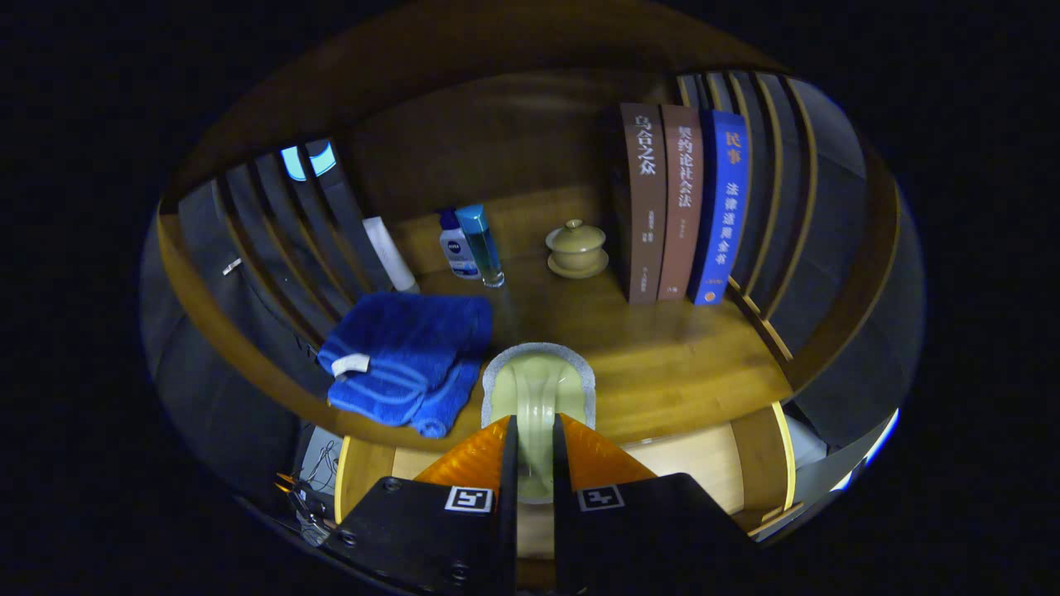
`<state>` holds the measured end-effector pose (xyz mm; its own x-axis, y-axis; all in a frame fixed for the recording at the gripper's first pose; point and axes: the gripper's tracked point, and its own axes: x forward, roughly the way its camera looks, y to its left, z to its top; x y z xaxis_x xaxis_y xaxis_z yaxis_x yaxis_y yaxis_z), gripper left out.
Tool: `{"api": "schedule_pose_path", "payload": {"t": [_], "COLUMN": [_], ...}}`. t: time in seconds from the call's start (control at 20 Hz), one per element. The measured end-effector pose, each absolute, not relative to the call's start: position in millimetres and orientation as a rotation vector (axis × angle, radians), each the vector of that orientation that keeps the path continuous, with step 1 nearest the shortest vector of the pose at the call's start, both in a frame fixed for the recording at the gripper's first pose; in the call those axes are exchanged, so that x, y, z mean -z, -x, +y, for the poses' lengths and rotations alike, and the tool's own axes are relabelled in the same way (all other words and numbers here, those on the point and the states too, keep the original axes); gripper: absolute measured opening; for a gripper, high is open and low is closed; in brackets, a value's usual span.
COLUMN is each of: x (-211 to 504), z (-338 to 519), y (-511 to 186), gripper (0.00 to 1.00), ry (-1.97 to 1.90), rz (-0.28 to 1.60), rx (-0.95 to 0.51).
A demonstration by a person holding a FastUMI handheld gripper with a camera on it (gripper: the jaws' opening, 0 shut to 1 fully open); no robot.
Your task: Pull open the drawer, take out the items inside it, and place them on the countertop above the cabinet.
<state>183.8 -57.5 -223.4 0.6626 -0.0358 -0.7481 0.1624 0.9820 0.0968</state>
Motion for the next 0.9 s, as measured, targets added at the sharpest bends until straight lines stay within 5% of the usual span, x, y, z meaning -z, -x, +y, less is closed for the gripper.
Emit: {"api": "schedule_pose_path", "payload": {"t": [0.65,0.75,0.8,0.85,0.9], "x": [267,267,265,264,264], "z": [-54,-57,-59,-59,-60], "y": [-265,-270,-271,-272,-272], "gripper": [0.25,0.32,0.48,0.5,0.64], "ry": [-0.114,-0.118,-0.113,-0.107,-0.105], "rz": [0.95,0.936,0.929,0.925,0.927], "rx": [0.09,0.1,0.106,0.105,0.104]}}
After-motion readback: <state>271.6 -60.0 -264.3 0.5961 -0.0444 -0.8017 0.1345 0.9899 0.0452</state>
